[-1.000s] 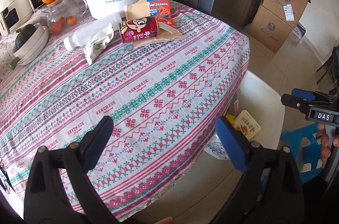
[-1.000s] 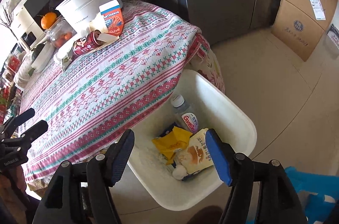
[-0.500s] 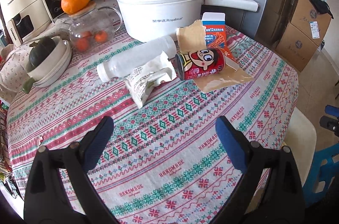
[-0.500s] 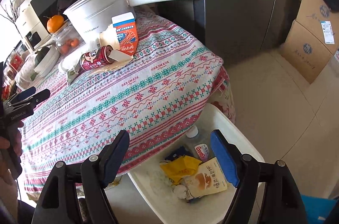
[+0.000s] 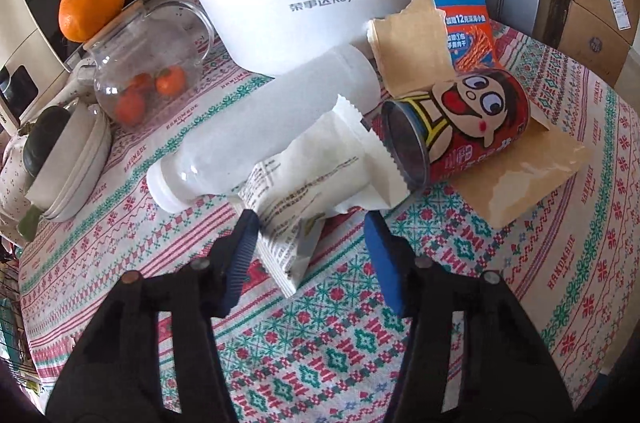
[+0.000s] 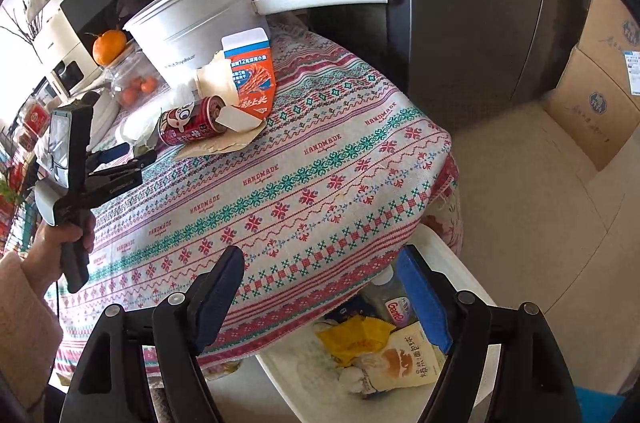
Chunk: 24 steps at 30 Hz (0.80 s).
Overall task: Collect trash
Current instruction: 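Grasp the white paper packet with the left tool, then grasp the red cartoon can with the right tool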
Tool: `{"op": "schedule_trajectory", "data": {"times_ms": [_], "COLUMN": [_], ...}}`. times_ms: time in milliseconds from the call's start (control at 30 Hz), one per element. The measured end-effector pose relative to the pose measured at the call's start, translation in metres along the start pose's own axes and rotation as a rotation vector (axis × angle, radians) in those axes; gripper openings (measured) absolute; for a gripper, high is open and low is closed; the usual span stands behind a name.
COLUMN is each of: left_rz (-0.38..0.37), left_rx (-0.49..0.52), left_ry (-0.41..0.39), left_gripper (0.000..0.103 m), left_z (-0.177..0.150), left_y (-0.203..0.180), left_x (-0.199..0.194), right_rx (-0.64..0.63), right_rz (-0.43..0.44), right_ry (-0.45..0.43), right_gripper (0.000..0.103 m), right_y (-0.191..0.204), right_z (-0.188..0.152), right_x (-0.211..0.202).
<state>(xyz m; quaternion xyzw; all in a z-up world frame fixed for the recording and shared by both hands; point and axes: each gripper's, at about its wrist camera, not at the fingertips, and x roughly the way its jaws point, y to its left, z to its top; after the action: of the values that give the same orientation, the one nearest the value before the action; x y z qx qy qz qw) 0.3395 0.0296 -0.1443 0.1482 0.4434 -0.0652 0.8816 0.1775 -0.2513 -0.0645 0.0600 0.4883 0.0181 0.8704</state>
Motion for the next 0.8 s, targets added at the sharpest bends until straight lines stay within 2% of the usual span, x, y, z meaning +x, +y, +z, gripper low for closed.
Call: {"op": "schedule_trajectory", "data": {"times_ms": [100, 167, 200, 233, 400, 667, 733, 800], "left_rz": [0.012, -0.005, -0.008, -0.009, -0.041, -0.138, -0.161, -0.144], "left_rx": [-0.042, -0.07, -0.075, -0.08, -0.142, -0.301, -0.344, -0.35], "left_ry": [0.001, 0.001, 0.01, 0.023, 0.055, 0.083, 0.072, 0.032], "left_gripper": [0.035, 0.033, 0.022, 0.016, 0.013, 0.012, 0.012, 0.012], "left_z": [0.0, -0.001, -0.001, -0.002, -0.013, -0.046, -0.057, -0.067], "left_y": [0.008, 0.014, 0.015, 0.016, 0.021, 0.035, 0.041, 0.044], "left_x": [0.005, 0.004, 0.003, 0.002, -0.023, -0.106, -0.128, -0.15], "right_rx": [0.009, 0.012, 0.013, 0.015, 0.014, 0.014, 0.002, -0.016], "right_rz": [-0.003, -0.005, -0.007, -0.01, -0.017, 0.036, 0.047, 0.062], "right_ry": [0.009, 0.014, 0.015, 0.015, 0.011, -0.032, -0.061, -0.089], "right_gripper": [0.08, 0.08, 0.08, 0.08, 0.08, 0.08, 0.08, 0.081], "right_y": [-0.002, -0.003, -0.003, -0.003, 0.003, 0.033, 0.045, 0.06], "right_z": [0.002, 0.002, 0.002, 0.003, 0.004, 0.015, 0.02, 0.027], "right_x": [0.005, 0.007, 0.008, 0.008, 0.01, 0.014, 0.016, 0.019]}}
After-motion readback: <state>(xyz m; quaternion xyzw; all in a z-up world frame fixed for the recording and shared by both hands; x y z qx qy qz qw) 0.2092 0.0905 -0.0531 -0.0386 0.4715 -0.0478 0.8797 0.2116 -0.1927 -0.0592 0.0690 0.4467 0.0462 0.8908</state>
